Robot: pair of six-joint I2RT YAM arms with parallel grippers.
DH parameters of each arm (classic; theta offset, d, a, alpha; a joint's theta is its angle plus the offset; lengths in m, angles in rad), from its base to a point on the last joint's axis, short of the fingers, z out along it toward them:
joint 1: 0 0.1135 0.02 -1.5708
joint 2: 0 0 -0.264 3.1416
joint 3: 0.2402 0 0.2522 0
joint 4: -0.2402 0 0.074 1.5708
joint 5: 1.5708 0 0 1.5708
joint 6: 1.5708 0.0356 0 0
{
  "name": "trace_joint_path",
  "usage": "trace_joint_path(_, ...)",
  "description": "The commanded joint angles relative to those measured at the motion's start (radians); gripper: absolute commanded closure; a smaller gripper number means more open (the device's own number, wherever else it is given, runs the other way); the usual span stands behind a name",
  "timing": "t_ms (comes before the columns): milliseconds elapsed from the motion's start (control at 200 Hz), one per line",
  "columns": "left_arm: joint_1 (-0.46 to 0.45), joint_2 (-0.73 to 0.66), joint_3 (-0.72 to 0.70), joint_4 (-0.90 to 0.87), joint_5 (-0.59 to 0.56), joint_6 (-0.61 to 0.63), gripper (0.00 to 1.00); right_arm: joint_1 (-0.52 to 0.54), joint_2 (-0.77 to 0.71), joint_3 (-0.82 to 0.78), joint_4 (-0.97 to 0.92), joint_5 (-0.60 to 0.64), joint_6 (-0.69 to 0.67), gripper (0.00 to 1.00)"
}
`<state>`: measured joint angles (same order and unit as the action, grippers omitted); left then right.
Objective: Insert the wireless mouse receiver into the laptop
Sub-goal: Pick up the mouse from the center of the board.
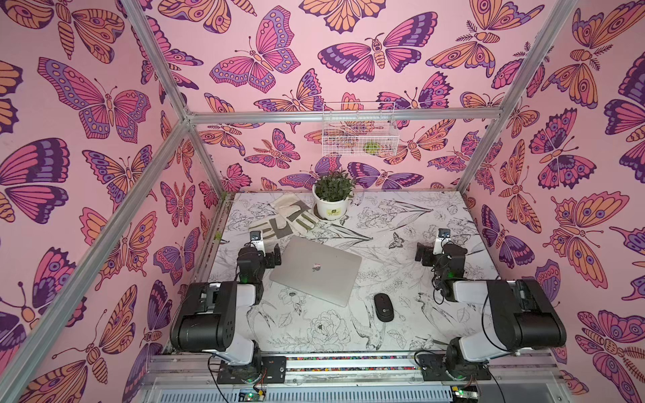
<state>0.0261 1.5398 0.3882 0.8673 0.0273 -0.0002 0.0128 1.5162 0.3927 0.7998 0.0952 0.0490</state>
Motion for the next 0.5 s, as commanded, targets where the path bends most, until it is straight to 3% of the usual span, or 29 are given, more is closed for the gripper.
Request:
trace_joint_path(0, 0.006, 0.008, -0.006, 0.009, 0.008, 0.011, 0.01, -0.005, -0.011, 0.015, -0.004, -0.005, 0.007, 0.01)
trace_joint_path(496, 0.013, 0.005, -0.009, 0.016, 0.022, 0.006, 0.01, -0.005, -0.013, 0.014, -0.003, -0.005, 0.008, 0.01)
